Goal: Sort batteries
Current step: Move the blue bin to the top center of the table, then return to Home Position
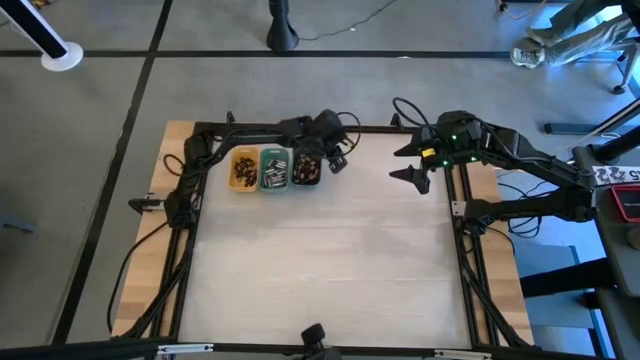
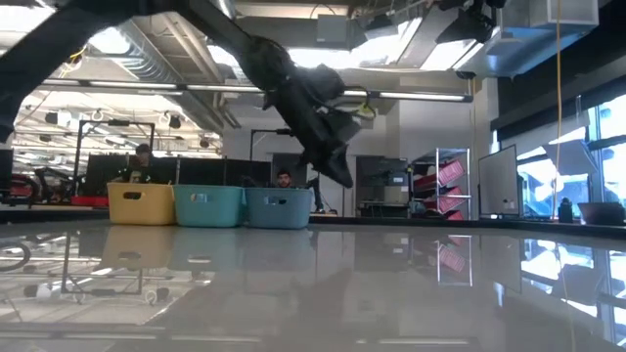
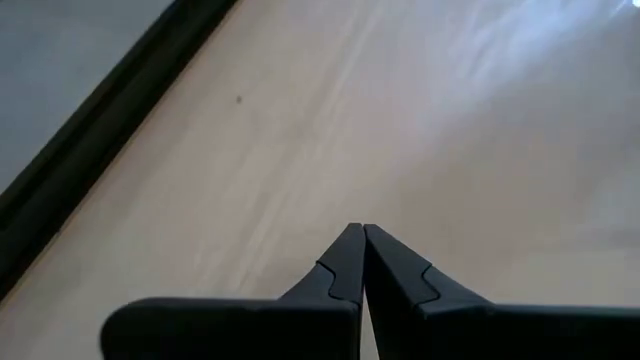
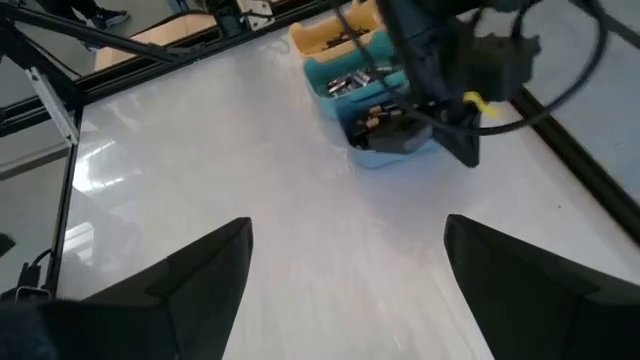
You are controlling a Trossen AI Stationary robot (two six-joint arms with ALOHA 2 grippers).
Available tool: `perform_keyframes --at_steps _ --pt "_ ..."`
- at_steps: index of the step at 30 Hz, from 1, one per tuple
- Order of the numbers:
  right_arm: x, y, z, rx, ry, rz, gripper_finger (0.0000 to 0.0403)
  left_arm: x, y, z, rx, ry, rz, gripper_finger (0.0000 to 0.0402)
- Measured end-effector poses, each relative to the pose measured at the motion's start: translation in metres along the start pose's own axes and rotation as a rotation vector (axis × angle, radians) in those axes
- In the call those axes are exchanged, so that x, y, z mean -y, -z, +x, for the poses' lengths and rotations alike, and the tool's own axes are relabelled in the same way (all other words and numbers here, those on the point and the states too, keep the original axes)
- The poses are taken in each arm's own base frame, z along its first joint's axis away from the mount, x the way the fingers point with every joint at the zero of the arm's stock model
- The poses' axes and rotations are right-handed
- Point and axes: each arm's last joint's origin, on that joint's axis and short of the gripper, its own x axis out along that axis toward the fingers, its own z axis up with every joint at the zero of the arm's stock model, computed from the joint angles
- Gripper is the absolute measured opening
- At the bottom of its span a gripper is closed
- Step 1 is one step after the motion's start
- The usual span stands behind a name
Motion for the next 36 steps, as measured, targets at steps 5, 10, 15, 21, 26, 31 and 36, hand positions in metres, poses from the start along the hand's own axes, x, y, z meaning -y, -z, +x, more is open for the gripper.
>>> perform_keyframes --at_steps 5,10,15,21,26,31,36 --pt "0.000 0.002 -0.002 -0.009 -0.005 0.021 0.0331 -0.012 0.000 0.002 -0.072 -0.020 0.006 0.0000" --pt "-0.001 0.003 -0.005 -0.012 -0.004 0.022 0.0331 -0.012 0.007 0.002 -0.146 -0.063 0.023 0.0000" --pt "-0.001 0.003 -0.005 -0.009 -0.005 0.021 0.0331 -0.013 0.012 0.001 -0.194 -0.066 0.033 0.0000" --pt "-0.001 0.003 -0.005 -0.008 -0.004 0.017 0.0331 -0.013 0.014 0.000 -0.221 -0.074 0.030 0.0000" --pt "-0.001 0.003 -0.005 -0.008 -0.004 0.016 0.0331 -0.014 0.015 -0.001 -0.236 -0.086 -0.007 0.0000" --pt "-0.001 0.003 -0.005 -0.007 -0.004 0.016 0.0331 -0.013 0.013 -0.003 -0.223 -0.080 0.009 0.0000" --pt "-0.001 0.002 -0.005 0.002 0.003 0.013 0.0331 -0.001 -0.007 -0.020 -0.074 -0.043 0.059 0.0000"
